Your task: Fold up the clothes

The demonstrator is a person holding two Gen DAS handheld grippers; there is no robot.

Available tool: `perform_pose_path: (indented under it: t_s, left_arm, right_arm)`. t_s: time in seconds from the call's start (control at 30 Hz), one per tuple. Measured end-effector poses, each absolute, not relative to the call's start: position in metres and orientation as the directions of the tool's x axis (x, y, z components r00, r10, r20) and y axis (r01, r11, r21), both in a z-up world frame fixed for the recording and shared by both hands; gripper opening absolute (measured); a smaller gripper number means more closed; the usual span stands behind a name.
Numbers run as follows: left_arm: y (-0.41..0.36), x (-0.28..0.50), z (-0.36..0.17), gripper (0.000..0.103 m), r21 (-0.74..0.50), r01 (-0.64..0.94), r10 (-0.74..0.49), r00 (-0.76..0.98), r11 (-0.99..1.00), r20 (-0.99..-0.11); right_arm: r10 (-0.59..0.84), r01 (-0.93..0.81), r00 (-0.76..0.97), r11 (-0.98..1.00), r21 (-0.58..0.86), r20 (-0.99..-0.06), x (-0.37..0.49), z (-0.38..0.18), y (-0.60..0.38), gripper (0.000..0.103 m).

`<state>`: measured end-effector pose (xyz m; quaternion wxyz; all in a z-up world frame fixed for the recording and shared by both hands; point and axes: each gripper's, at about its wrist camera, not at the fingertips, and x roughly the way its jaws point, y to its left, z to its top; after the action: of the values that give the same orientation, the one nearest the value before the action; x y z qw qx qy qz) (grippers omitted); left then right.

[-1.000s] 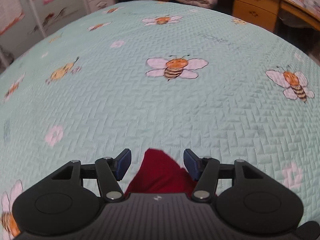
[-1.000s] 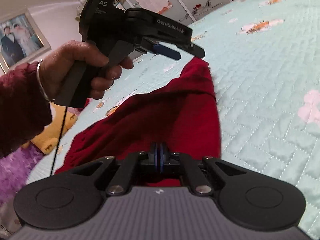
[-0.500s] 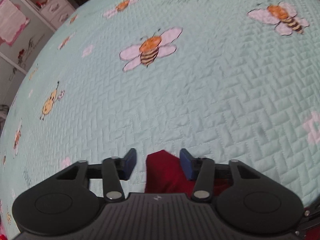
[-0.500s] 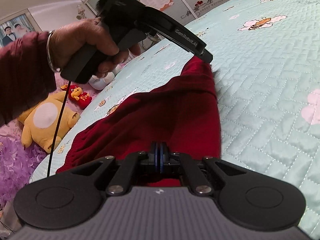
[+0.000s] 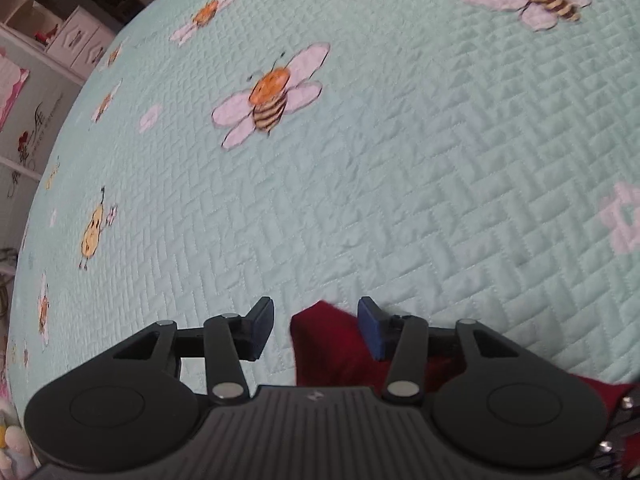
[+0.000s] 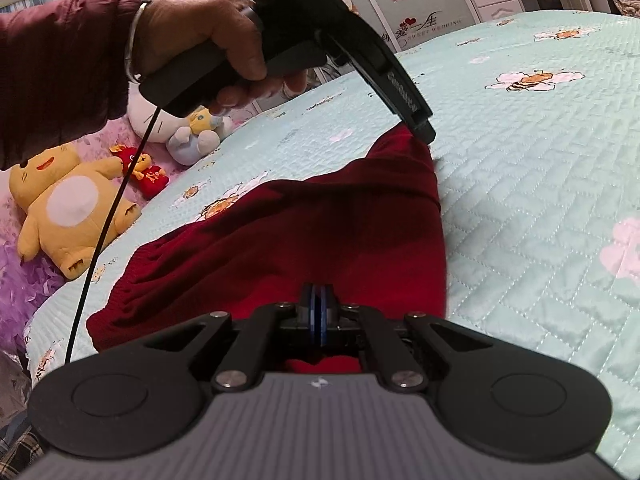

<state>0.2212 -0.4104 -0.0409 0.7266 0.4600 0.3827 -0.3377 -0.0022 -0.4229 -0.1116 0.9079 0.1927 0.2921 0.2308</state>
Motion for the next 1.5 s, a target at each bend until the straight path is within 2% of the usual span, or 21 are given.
perform_pose_path:
  t_s: [0.13, 0.5, 0.6, 0.67, 0.7, 0.73, 0.8, 0.97, 1.1, 1.17, 1.2, 1.27, 1.4, 1.43, 1.5]
  left_arm:
    - [-0.409, 0.225, -0.048, 0.053, 0.407, 0.842, -0.116, 0.471, 0.353, -0.874]
    - [-0.409, 0.248, -0.051, 0.051, 0.301, 0.85, -0.115, 0.383, 0.433, -0.916]
    - [-0.408, 0.253, -0.054, 0.046, 0.261, 0.855, -0.113, 0.344, 0.448, -0.932]
    - [-0.408, 0.254, -0.055, 0.036, 0.25, 0.858, -0.113, 0.332, 0.45, -0.936]
    - [-0.409, 0.254, -0.055, 0.012, 0.254, 0.857, -0.107, 0.334, 0.448, -0.937]
    - [-0.409, 0.254, -0.055, 0.007, 0.261, 0.856, -0.1, 0.338, 0.446, -0.936]
    - [-0.41, 0.251, -0.055, 0.006, 0.266, 0.858, -0.098, 0.34, 0.44, -0.935]
    - [-0.412, 0.23, -0.053, 0.005, 0.363, 0.843, -0.095, 0.432, 0.397, -0.897]
    - [-0.411, 0.228, -0.055, 0.006, 0.521, 0.765, -0.058, 0.581, 0.378, -0.812]
    - [-0.399, 0.255, -0.066, 0.006, 0.565, 0.705, 0.01, 0.622, 0.43, -0.783]
    - [-0.395, 0.267, -0.068, 0.0, 0.585, 0.673, 0.036, 0.641, 0.452, -0.766]
    - [-0.387, 0.289, -0.07, 0.0, 0.634, 0.602, 0.087, 0.688, 0.486, -0.72]
    - [-0.376, 0.297, -0.045, 0.001, 0.446, 0.646, -0.041, 0.594, 0.619, -0.803]
    - [-0.373, 0.295, -0.04, 0.006, 0.367, 0.664, -0.096, 0.552, 0.651, -0.828]
    - [-0.37, 0.287, -0.029, 0.009, 0.247, 0.693, -0.19, 0.489, 0.677, -0.851]
  right_arm:
    - [0.531, -0.307, 0.723, 0.82, 0.483, -0.442, -0.001, -0.113, -0.422, 0.001]
    - [0.536, -0.306, 0.721, 0.814, 0.493, -0.439, -0.003, -0.112, -0.423, 0.001]
    - [0.538, -0.304, 0.72, 0.813, 0.497, -0.439, -0.003, -0.112, -0.423, 0.001]
    - [0.539, -0.304, 0.719, 0.811, 0.499, -0.438, -0.003, -0.112, -0.423, 0.001]
    - [0.54, -0.304, 0.719, 0.811, 0.501, -0.438, -0.003, -0.112, -0.423, 0.001]
    - [0.54, -0.303, 0.719, 0.81, 0.501, -0.438, -0.003, -0.112, -0.423, 0.001]
    - [0.54, -0.303, 0.719, 0.81, 0.502, -0.437, -0.003, -0.112, -0.423, 0.001]
    - [0.54, -0.304, 0.72, 0.81, 0.501, -0.437, -0.003, -0.112, -0.424, 0.001]
    - [0.538, -0.304, 0.721, 0.812, 0.498, -0.437, -0.004, -0.112, -0.424, 0.001]
    - [0.534, -0.303, 0.723, 0.815, 0.494, -0.438, -0.004, -0.112, -0.424, 0.001]
    - [0.532, -0.303, 0.724, 0.817, 0.492, -0.439, -0.004, -0.112, -0.424, 0.001]
    - [0.534, -0.303, 0.722, 0.816, 0.493, -0.44, -0.004, -0.113, -0.424, 0.001]
    - [0.541, -0.302, 0.717, 0.81, 0.504, -0.44, -0.003, -0.113, -0.425, 0.001]
    - [0.543, -0.301, 0.716, 0.808, 0.507, -0.439, -0.003, -0.113, -0.425, 0.001]
    - [0.545, -0.3, 0.715, 0.805, 0.512, -0.439, -0.003, -0.113, -0.425, 0.001]
